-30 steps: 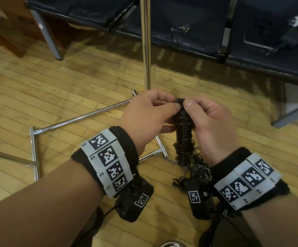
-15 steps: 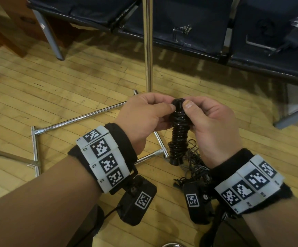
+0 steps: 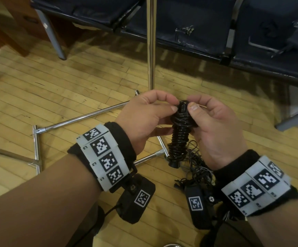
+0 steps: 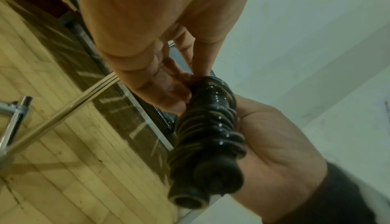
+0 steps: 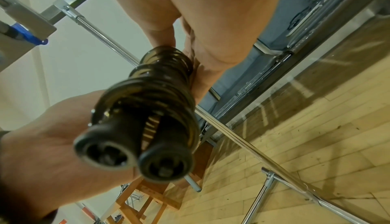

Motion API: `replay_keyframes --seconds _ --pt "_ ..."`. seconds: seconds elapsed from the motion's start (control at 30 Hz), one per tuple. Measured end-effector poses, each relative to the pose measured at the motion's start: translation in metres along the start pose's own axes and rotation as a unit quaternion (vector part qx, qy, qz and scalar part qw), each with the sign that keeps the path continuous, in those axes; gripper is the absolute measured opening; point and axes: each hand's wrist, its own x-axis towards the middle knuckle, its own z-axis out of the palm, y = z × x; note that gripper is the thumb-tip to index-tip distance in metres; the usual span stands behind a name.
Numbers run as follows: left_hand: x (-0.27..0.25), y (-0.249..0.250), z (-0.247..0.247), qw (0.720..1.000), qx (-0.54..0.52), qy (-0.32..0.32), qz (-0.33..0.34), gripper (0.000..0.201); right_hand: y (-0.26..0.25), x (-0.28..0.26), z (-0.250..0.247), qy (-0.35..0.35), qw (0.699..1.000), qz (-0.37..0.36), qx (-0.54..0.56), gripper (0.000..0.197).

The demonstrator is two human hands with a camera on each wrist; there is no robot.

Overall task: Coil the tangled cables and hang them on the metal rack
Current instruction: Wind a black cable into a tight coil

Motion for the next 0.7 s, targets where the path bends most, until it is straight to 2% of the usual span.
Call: replay_keyframes --seconds 0.1,0.2,0.4,0.47,0.6,0.7 --pt "-0.001 0.0 0.002 0.992 0.105 0.057 0.042 0.008 0.001 0.002 -0.001 -0.003 1.0 -0.004 -0.014 0.014" --pt "-0.003 0.005 0.003 0.961 0.24 0.099 0.091 0.007 0.0 0.003 0.0 -0.018 0.998 -0.026 -0.05 0.016" --pt "-0.007 0.014 0.004 0.887 0.439 0.082 0.12 0.004 0.002 -0.001 0.006 -0.042 0.981 -0.074 -0.176 0.017" --pt "-0.006 0.016 0.001 0.871 0.473 0.062 0.115 0.008 0.002 -0.003 0.007 -0.047 0.974 -0.08 -0.208 0.017" --pt "-0.006 0.015 -0.007 0.865 0.491 0.031 0.1 0.013 0.004 -0.004 0.006 -0.077 0.953 -0.075 -0.282 0.018" --pt "-0.006 0.014 -0.009 0.89 0.445 0.028 0.1 0.012 0.004 -0.006 0.006 -0.1 0.947 -0.063 -0.299 0.022"
